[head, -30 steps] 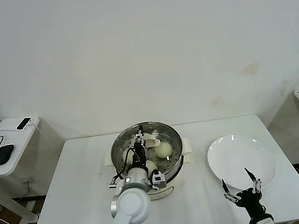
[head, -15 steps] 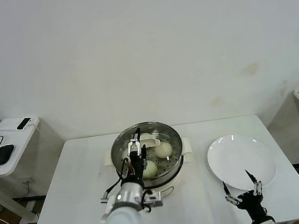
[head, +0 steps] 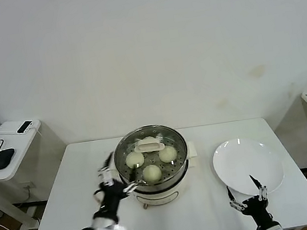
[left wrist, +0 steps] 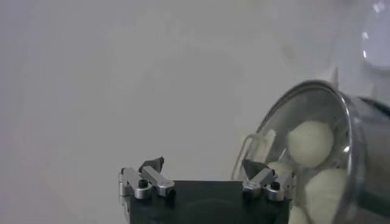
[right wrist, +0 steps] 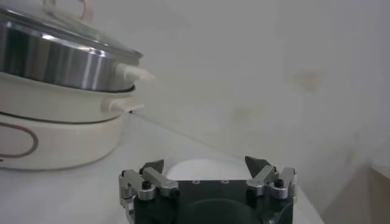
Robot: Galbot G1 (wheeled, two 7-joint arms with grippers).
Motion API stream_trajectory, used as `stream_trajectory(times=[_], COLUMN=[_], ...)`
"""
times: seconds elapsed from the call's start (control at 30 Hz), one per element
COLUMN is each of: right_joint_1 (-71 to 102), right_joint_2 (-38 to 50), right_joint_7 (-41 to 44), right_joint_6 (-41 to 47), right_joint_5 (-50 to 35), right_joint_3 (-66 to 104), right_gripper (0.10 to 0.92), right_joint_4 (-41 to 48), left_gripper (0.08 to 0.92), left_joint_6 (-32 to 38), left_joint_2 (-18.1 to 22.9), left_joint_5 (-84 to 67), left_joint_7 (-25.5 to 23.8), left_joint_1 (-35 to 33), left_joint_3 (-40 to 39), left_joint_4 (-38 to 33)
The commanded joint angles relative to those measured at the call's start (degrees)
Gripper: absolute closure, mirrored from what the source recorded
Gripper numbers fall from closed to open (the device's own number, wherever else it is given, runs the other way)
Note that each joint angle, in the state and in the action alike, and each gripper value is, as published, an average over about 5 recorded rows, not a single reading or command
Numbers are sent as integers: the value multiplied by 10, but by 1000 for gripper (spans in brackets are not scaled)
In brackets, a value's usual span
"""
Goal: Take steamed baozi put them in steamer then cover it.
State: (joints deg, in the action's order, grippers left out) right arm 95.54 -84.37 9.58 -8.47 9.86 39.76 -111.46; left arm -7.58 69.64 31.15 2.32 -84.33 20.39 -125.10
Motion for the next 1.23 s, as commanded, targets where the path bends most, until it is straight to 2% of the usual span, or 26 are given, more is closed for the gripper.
stream_trajectory(times=[0.03,0.27,0.5,1.23], right_joint_1=[5,30,49,77], right_joint_2=[19,52,82,95], right_joint_7=[7,12,2,-10], right_joint_6=[12,20,13,62], right_joint_5=[-47,-118,-176,-234], right_joint_3=[-12,-19,-19,-24], right_gripper=[203,203,203,203], right_joint_4=[-6,-23,-41,-84], left_gripper=[177,177,177,177], left_joint_6=[133,111,121,124], left_joint_2=[25,43,57,75], left_joint_5=[-494,-496,-471,-432], left_joint_7=[96,105,76,71], left_joint_1=[-191,-230,-258,-264], left_joint_3=[202,200,194,190], left_joint_4=[2,11,29,20])
